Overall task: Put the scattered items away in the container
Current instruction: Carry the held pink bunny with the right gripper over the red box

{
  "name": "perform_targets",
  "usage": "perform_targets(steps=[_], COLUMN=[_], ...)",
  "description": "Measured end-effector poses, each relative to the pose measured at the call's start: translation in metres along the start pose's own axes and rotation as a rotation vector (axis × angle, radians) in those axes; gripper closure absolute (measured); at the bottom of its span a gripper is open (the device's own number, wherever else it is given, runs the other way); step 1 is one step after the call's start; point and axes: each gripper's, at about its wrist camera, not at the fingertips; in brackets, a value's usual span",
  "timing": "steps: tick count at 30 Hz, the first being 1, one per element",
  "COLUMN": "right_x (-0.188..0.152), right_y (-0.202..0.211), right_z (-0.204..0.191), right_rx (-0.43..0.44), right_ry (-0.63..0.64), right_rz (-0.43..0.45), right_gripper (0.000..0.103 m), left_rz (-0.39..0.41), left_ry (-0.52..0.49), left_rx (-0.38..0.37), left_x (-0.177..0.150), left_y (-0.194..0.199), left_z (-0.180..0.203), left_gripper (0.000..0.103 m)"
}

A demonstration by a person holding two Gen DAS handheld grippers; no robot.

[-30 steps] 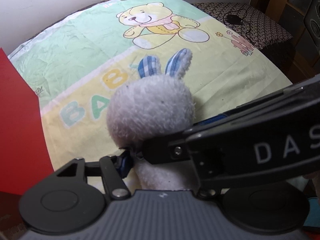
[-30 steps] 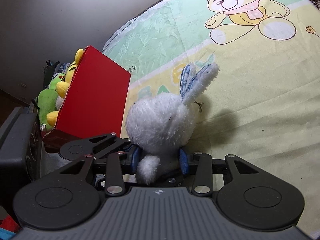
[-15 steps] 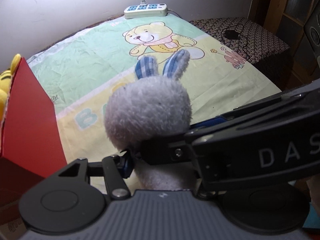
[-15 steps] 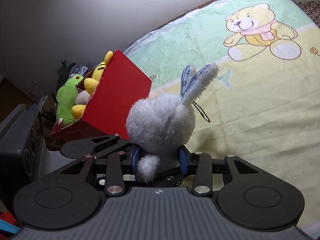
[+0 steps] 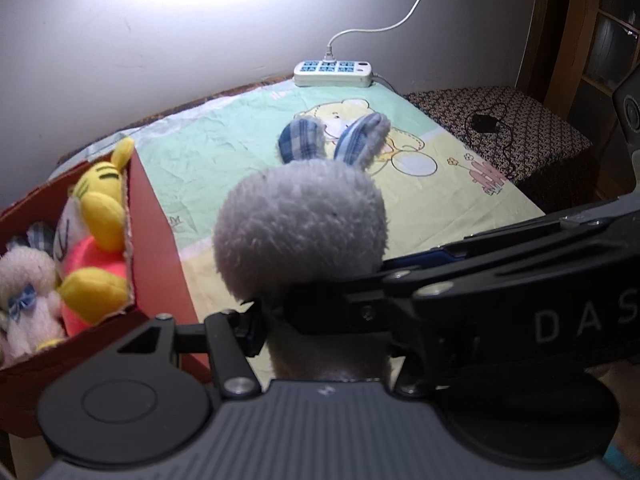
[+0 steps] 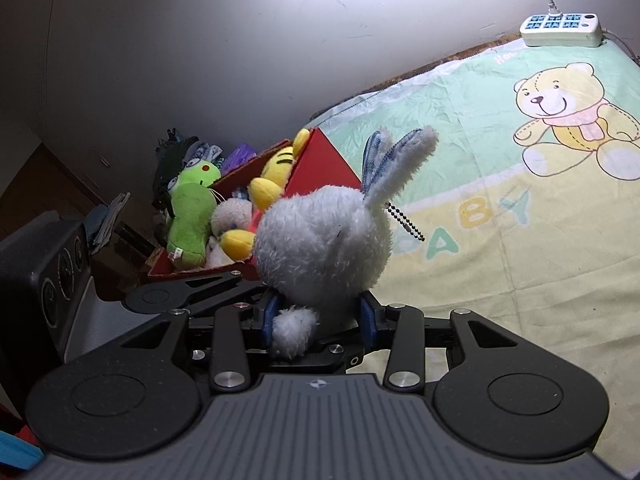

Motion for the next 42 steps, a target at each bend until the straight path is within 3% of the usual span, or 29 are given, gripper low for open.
perform_targets(steps=[12, 27, 35, 42], right_x=[0.018, 0.038, 0.049, 0.048], right_y=[-0.03, -0.077, -0.127, -0.164], right_z=[-0.06, -0.113, -0.126, -0.123], right_rx=[0.058, 0.064, 0.089, 0.092], right_ry=[0.057, 0.098, 0.064, 0.002], right_rz=[0.08, 0.144, 0.127, 0.051], right_gripper=[0.059, 0.059, 0.059, 0.059], left_rz=[0.086, 0.157, 0.133, 0.057], left_ry=[0.06, 0.096, 0.122, 0.151], left_rx=[0.012, 0.036, 0.099, 0.121], left_x=[0.002, 0.006, 0.003, -0.011], left_y=[0.049, 0.073, 0.06, 0.036], left_z=[-0.066, -0.144, -0.192, -0.22], left_gripper=[0.051, 0.051, 0.051, 0.051])
Point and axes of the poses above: each gripper's, at about its wrist camera, not at the fingertips, and y roughly against the way its jaws point, z to its right, x to its top, and after that the axes turned 2 degrees about -z, right-handed
